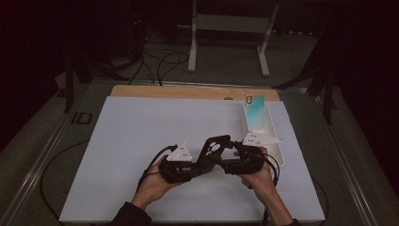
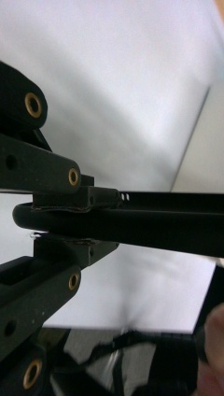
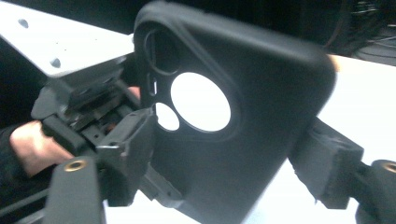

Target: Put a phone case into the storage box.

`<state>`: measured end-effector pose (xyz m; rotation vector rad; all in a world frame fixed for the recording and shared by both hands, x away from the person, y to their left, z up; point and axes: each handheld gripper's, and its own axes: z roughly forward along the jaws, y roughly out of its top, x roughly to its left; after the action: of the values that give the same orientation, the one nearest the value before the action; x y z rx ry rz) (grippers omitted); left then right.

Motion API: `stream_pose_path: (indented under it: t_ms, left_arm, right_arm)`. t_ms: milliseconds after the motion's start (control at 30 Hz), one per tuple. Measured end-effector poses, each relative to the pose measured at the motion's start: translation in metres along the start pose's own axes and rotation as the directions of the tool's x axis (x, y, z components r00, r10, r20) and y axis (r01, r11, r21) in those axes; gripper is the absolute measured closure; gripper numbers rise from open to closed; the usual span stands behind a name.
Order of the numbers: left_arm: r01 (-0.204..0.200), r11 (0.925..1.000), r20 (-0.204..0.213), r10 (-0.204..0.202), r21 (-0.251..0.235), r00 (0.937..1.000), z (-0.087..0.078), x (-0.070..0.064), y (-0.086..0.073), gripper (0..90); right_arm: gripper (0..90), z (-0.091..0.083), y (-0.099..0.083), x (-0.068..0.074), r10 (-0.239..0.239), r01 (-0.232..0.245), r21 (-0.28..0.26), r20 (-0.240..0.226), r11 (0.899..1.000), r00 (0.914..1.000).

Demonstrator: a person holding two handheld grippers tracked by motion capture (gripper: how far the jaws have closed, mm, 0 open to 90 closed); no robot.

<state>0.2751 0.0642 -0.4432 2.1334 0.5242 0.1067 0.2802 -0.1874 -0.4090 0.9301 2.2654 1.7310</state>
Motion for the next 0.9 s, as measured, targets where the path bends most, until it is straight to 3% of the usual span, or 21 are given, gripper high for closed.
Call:
stream_pose_path:
  t_ms: [233, 567, 633, 900]
  left_arm:
    - [0.011, 0.9999, -0.048, -0.011, -0.005, 0.9988, 0.001, 0.0, -0.001, 80.3]
    - [0.01, 0.9999, -0.116, -0.01, -0.004, 0.9932, 0.005, -0.005, -0.001, 80.3]
    - [0.01, 1.0, -0.122, -0.01, 0.0, 0.9925, 0.006, -0.006, -0.001, 80.4]
    - [0.017, 0.9998, -0.144, -0.016, 0.007, 0.9894, 0.01, -0.009, -0.002, 80.4]
  right_arm:
    - [19.0, -0.005, 0.002, 0.002, 0.012, -0.009, -0.036, 0.064, 0.999, 0.9979]
    - [16.8, 0.0, 0.006, 0.007, 0.052, -0.047, -0.062, 0.089, 0.997, 0.9947]
    - [16.3, 0.004, 0.007, 0.007, 0.08, -0.073, -0.074, 0.096, 0.995, 0.9922]
    - [13.3, 0.011, 0.009, 0.008, 0.119, -0.11, -0.1, 0.09, 0.989, 0.9889]
